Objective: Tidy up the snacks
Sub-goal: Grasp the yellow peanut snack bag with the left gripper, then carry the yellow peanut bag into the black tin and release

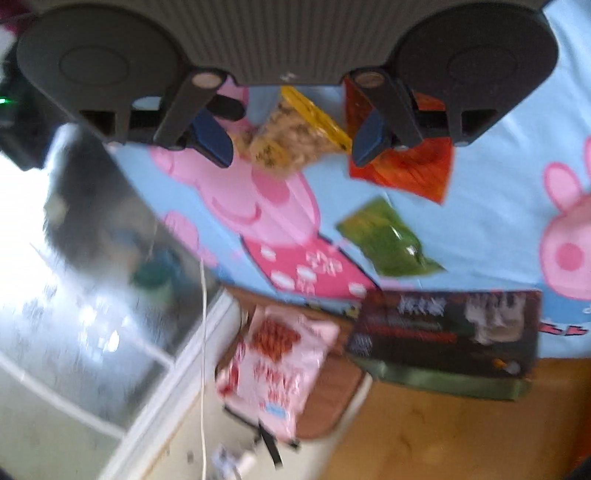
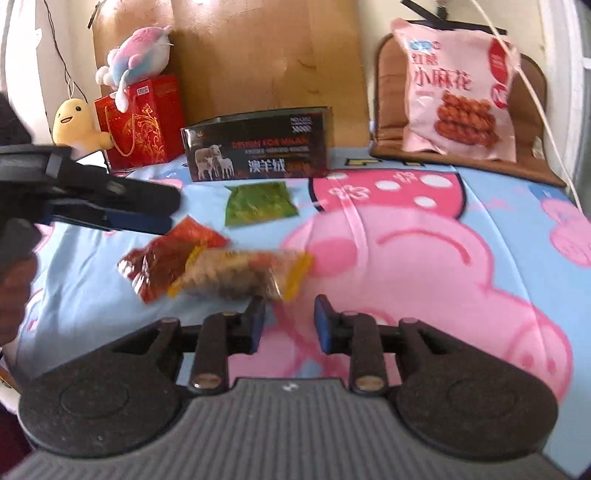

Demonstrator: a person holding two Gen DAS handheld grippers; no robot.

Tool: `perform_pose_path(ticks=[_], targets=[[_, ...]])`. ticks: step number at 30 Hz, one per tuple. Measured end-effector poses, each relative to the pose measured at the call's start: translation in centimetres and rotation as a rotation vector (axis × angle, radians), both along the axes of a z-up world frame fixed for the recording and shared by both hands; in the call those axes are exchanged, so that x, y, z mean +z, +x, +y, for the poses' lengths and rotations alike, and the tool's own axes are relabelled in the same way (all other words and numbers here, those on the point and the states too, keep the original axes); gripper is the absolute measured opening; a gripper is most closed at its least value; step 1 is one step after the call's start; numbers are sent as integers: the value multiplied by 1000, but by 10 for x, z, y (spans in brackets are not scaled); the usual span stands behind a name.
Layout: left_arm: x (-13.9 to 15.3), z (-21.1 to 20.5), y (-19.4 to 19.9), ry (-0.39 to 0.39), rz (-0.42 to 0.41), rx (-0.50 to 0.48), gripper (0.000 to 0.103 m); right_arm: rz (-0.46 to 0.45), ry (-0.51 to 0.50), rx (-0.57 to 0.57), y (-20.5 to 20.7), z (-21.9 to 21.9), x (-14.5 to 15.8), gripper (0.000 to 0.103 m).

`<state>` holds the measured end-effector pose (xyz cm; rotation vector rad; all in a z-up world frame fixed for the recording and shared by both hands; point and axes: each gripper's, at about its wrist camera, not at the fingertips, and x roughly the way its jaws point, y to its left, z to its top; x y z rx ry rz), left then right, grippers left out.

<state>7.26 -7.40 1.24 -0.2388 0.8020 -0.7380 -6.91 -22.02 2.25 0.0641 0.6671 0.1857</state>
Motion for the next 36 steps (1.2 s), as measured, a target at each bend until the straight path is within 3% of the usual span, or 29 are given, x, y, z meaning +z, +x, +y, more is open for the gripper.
perform_pose_path(ticks=[2,7,11,12,13,15,21,25,28,30,31,33,34,36], targets=[[-4,-7,-1,36,7,5,73,-25,-20,-1,-9,-2,2,50],[-5,-10,-5,52,35,10,69,-64,-51,38,-3,-3,1,51],[-7,-13,-5,65,47,10,47,-52,-65,97,9,5,-4,50],[-7,-15,-3,67,46,13,46,-38,-58,106,12,7,-6,46],[-7,-15,-1,66,48,16,45,-52,-57,111,11,9,-7,33],[-5,-14,5,48,61,12,44,-55,-65,107,10,14,-5,28],[31,-4,26,30,-49,51,44,-131,-46,64,25,14,10,25],[72,12,57,39,-186,153,45,-234,-57,82,65,20,39,25],[91,23,95,87,-261,281,56,-300,-25,82,117,26,59,28],[91,32,121,148,-270,368,61,-323,-30,69,155,35,64,29],[89,39,128,163,-249,410,61,-300,-42,75,176,40,63,36],[83,60,126,114,-195,446,59,-243,-32,62,197,44,56,36],[80,75,118,60,-190,444,60,-224,-16,50,198,43,52,36],[76,97,96,29,-201,465,61,-211,35,64,183,37,45,36]])
